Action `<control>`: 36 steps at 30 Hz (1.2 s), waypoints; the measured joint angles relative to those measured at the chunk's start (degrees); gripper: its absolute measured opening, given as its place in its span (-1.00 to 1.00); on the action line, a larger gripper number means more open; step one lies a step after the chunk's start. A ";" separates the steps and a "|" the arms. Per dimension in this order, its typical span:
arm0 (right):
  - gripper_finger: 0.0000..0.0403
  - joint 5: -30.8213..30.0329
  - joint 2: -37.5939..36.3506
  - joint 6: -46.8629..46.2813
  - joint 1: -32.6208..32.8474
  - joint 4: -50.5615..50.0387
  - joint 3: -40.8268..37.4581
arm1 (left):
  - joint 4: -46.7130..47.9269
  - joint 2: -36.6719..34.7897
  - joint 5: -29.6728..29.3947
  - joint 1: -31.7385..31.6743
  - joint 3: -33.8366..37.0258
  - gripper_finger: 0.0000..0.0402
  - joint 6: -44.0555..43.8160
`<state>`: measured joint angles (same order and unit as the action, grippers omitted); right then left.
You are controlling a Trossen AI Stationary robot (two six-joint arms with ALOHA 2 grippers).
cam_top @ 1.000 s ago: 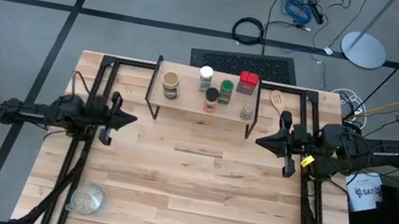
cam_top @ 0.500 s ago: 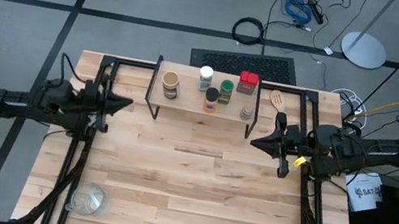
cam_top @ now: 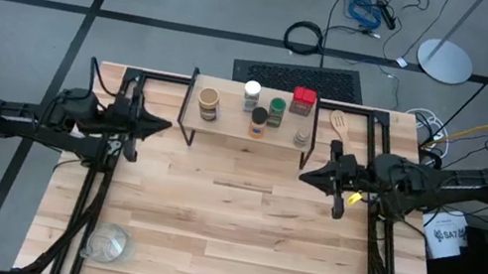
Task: Shelf spices
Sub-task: Remove the brown seasoning bottle from the shelf
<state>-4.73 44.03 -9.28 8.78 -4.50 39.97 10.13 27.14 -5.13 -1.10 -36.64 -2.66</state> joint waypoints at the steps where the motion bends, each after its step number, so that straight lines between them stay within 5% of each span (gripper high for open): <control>1: -1.00 -0.38 0.19 -0.02 0.00 -0.08 0.00 | 0.00 0.02 1.62 0.02 0.00 -0.95 -0.04; 16: -1.00 -13.35 1.94 0.41 -3.20 -1.62 3.93 | -7.59 3.38 -1.33 0.11 0.00 -0.36 3.45; 25: -1.00 -13.21 14.94 6.26 -11.95 -26.56 24.93 | -11.26 4.74 -1.38 0.11 -0.02 -0.36 6.03; 31: -0.99 -12.32 20.22 11.93 -17.23 -28.45 33.02 | -11.07 4.74 -1.38 0.11 -0.02 -0.36 6.08; 36: -0.88 -4.44 22.64 13.71 -23.61 -26.89 35.42 | -10.95 4.83 -1.38 0.11 -0.02 -0.36 6.27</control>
<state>-9.17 66.66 4.43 -14.83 -31.39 75.39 -0.82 31.97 -6.50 -0.99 -36.67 3.61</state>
